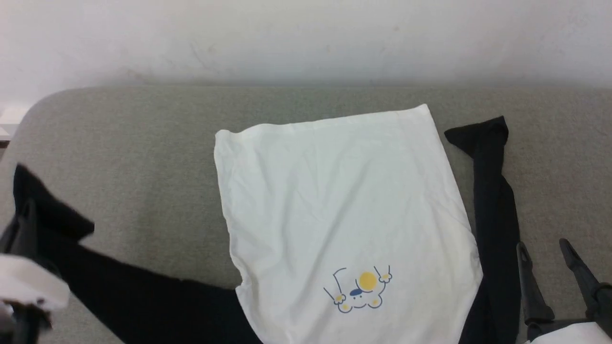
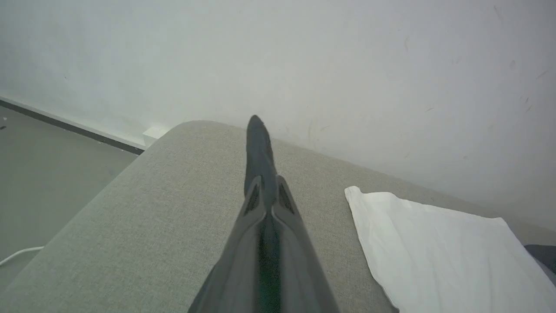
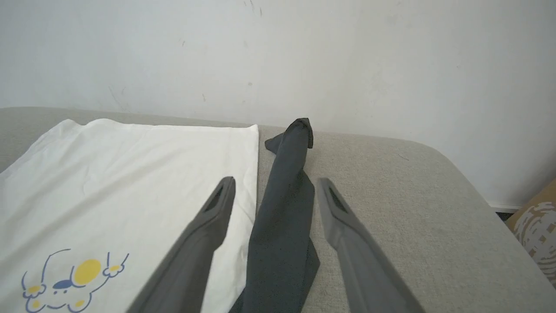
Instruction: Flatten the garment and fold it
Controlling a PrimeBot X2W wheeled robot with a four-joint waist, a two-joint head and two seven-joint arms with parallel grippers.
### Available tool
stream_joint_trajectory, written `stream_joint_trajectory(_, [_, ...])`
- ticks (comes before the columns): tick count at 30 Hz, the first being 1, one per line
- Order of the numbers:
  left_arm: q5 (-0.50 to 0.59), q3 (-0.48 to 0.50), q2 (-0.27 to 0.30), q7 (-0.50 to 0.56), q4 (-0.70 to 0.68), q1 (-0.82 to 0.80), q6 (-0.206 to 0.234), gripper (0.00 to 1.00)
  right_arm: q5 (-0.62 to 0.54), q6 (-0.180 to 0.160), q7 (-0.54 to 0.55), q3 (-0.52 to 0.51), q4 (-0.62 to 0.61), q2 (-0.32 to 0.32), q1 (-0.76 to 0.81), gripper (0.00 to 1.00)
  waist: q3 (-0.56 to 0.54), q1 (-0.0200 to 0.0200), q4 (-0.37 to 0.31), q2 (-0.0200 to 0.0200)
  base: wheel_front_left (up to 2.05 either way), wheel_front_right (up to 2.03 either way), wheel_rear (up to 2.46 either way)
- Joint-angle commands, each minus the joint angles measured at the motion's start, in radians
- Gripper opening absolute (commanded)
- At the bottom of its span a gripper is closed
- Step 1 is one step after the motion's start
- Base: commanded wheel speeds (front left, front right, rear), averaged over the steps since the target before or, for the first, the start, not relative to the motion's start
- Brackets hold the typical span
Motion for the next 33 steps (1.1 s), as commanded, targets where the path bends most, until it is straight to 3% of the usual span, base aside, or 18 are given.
stream_joint_trajectory(1, [0.01,0.016,-0.025,-0.024,-0.03,0.045,0.022,0.0,0.009,-0.001,-0.006,-0.002,0.001,0.003,0.006,1.0,-0.018,0.0003,0.015,0.0,0.0,0.0,0.0])
stream_joint_trajectory(4, [0.028,0.023,-0.046,-0.051,-0.083,0.108,0.043,0.0,0.014,-0.001,-0.008,-0.004,0.0,0.003,0.007,1.0,-0.023,0.0003,0.018,0.0,0.0,0.0,0.0])
stream_joint_trajectory(9, [0.085,-0.036,-0.025,-0.042,-0.197,0.1,0.041,0.0,0.018,-0.001,-0.009,-0.024,-0.008,0.003,0.009,1.0,-0.031,0.0003,0.018,0.0,0.0,0.0,0.0])
stream_joint_trajectory(16, [0.174,-0.26,-0.042,0.043,-0.339,-0.096,0.028,0.0,0.029,-0.001,-0.012,-0.091,-0.025,0.003,0.009,1.0,-0.04,0.0003,0.005,0.0,0.0,0.0,0.0])
stream_joint_trajectory(20, [0.243,-0.455,-0.125,0.093,-0.326,-0.248,0.001,0.0,0.028,-0.001,-0.005,-0.134,-0.042,0.003,0.004,1.0,-0.039,0.0003,-0.003,0.0,0.0,0.0,0.0])
stream_joint_trajectory(22, [0.259,-0.506,-0.157,0.102,-0.306,-0.282,-0.005,0.0,0.029,-0.001,-0.003,-0.141,-0.047,0.003,0.002,1.0,-0.037,0.0003,-0.007,0.0,0.0,0.0,0.0])
stream_joint_trajectory(29, [0.352,-0.812,-0.379,0.117,-0.078,-0.426,-0.067,0.0,0.042,-0.001,0.0,-0.147,-0.056,0.003,-0.006,1.0,-0.005,0.0003,-0.04,0.0,0.0,0.0,0.0])
stream_joint_trajectory(33, [0.402,-0.951,-0.446,0.096,0.083,-0.452,-0.127,0.0,0.049,-0.001,-0.007,-0.145,-0.048,0.003,-0.007,1.0,0.018,0.0003,-0.058,0.0,0.0,0.0,0.0])
